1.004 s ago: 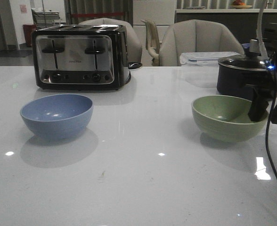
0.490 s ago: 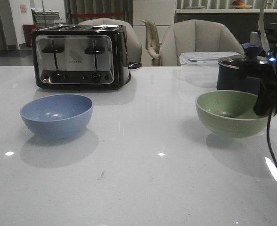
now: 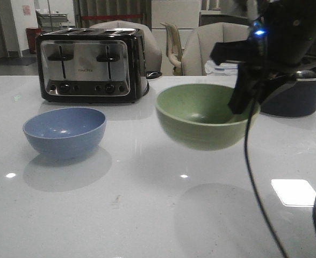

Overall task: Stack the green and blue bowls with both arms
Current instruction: 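Lift the green bowl and carry it toward the table center, lower it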

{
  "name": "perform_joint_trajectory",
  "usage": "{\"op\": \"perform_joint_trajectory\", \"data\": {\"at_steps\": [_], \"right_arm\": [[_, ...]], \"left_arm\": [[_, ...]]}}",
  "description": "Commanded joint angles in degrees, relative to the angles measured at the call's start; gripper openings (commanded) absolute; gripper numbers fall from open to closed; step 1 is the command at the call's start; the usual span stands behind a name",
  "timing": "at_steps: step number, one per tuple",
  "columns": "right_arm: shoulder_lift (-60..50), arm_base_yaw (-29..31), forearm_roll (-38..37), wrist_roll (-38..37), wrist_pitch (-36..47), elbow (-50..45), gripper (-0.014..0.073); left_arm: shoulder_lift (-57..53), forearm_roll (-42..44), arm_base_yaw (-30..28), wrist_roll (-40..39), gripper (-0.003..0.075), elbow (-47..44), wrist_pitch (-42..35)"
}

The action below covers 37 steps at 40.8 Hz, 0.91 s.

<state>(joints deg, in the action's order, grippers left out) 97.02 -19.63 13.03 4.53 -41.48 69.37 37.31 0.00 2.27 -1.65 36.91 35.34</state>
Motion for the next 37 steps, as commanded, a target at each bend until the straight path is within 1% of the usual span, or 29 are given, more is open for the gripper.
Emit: {"op": "perform_joint_trajectory", "data": {"at_steps": [1,9,12,14,22,25,31,37], "right_arm": [[-0.3,-3.3,0.7,0.5,2.2,1.4,0.0034],[5.0,-7.2,2.1,0.5,5.0,1.4,0.0035],[6.3,-7.9,3.2,0.5,6.5,1.4,0.0064],[6.6,-8.2,3.5,0.5,7.1,1.4,0.0106],[6.9,-8.4,3.2,0.5,9.2,1.5,0.0412],[6.7,-8.4,2.2,0.5,9.1,1.5,0.0472],[3.1,-8.4,-0.3,0.5,7.3,1.5,0.0484],[-4.7,-8.4,-2.9,0.5,4.2,1.0,0.0484]], "left_arm": [[0.2,-0.5,-0.2,-0.3,0.0101,1.7,-4.4],[0.2,-0.5,-0.2,-0.3,0.01,1.7,-4.0],[0.2,-0.5,-0.2,-0.3,0.01,1.7,-4.0],[0.2,-0.5,-0.2,-0.3,0.0101,1.7,-4.0],[0.2,-0.5,-0.2,-0.3,0.0101,1.7,-4.0],[0.2,-0.5,-0.2,-0.3,0.0101,1.7,-4.0],[0.3,-0.5,-0.2,-0.3,0.0101,1.7,-4.5],[0.4,0.0,-0.2,-0.3,0.0104,1.7,-5.4]]}}
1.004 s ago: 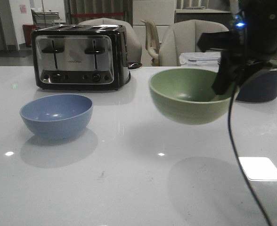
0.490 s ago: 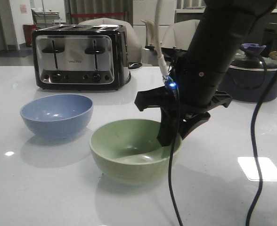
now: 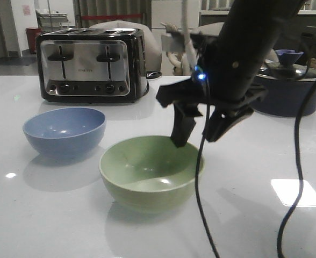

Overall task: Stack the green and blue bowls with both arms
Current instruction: 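Lift the green bowl and carry it toward the table center, lower it, then open the right gripper and withdraw it from the green bowl, then lower the left gripper and grasp the rim of the light blue bowl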

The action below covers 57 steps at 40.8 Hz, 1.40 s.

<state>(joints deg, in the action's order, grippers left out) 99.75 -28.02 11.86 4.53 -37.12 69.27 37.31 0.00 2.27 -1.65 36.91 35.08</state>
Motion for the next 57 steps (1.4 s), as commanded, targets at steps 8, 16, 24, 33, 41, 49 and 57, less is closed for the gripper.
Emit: {"op": "perform_joint_trajectory", "data": {"at_steps": [8,16,24,33,41,49,57], "right_arm": [[-20.7,-0.1,-7.3,0.5,-1.0,-4.2,0.0484],[-33.7,-0.1,-8.2,0.5,-1.0,-12.7,0.0484],[-42.0,-0.1,-8.2,0.5,-1.6,-18.6,0.0484],[-44.0,-0.1,-8.2,0.5,-4.3,-19.3,0.0484],[-43.9,-0.1,-8.2,0.5,-4.3,-19.3,0.0484],[-43.9,-0.1,-8.2,0.5,-4.3,-19.3,0.0484],[-43.9,-0.1,-8.2,0.5,-4.3,-19.3,0.0484]], "left_arm": [[1.5,0.0,0.5,0.3,0.0204,1.7,-6.5],[5.7,0.0,4.9,0.3,0.0483,2.3,-7.9],[14.7,0.0,8.1,0.3,0.0606,7.0,-5.5],[28.9,0.0,8.9,0.3,0.0608,15.0,-5.0],[42.7,0.0,9.1,0.3,0.0608,22.6,-4.3],[54.2,0.0,9.1,0.3,0.0608,28.9,-4.2],[63.0,-1.8,9.4,0.3,0.0608,35.0,-4.7]]}}
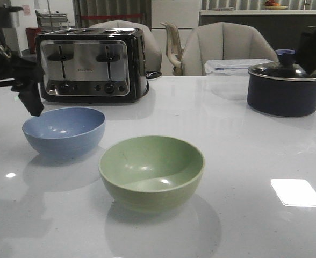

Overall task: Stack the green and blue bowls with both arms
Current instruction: 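Lower the left gripper and grasp the rim of the light blue bowl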

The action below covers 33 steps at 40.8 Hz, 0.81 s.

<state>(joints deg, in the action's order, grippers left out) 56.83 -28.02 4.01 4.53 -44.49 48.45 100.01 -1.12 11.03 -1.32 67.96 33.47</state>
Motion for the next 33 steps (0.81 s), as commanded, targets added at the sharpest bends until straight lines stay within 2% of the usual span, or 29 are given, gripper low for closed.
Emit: {"op": "perform_joint_trajectory", "data": {"at_steps": [1,7,10,25,30,33], "right_arm": [[-1.0,-0.1,-0.4,0.5,3.1,1.6,0.0484],[-1.0,-0.1,-0.4,0.5,3.0,1.6,0.0484],[-1.0,-0.1,-0.4,0.5,3.1,1.6,0.0484],[-1.0,-0.1,-0.4,0.5,3.0,1.6,0.0484],[-1.0,-0.1,-0.4,0.5,3.0,1.6,0.0484],[-1.0,-0.1,-0.4,0.5,3.0,1.6,0.0484]], "left_arm": [[1.3,-0.7,0.6,0.0,0.0608,4.8,-3.1],[5.8,-0.8,0.8,0.0,0.0593,8.3,-3.5],[7.5,-0.7,0.8,0.0,0.0557,9.5,-3.4],[8.7,-0.7,0.8,0.0,0.0198,10.1,-2.5],[7.8,-0.6,0.8,0.0,0.0102,10.1,-0.3],[6.5,-0.3,0.8,0.0,0.0104,10.1,1.4]]}}
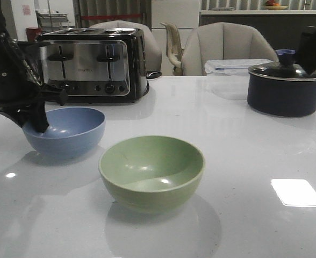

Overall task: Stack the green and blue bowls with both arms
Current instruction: 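Lower the left gripper and grasp the rim of the light blue bowl, then lift the blue bowl and lower it into the green bowl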

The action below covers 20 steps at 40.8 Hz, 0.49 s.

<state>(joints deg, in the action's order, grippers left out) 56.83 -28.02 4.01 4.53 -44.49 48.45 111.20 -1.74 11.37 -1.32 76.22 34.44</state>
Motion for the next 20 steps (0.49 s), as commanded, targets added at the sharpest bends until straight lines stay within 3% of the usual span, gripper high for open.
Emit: {"op": "perform_joint_trajectory", "data": {"at_steps": [1,14,20], "right_arm": [[-1.0,-0.1,-0.4,0.5,3.0,1.6,0.0484],[-1.0,-0.1,-0.4,0.5,3.0,1.6,0.0484],[-1.0,-0.1,-0.4,0.5,3.0,1.6,0.0484]], "left_arm": [[-5.1,0.3,0.4,0.1,0.0102,1.9,0.9],[-18.0,-2.2,1.1,5.0,0.0102,1.9,6.1],[-21.2,-6.6,4.8,8.1,0.0102,1.9,6.7]]}}
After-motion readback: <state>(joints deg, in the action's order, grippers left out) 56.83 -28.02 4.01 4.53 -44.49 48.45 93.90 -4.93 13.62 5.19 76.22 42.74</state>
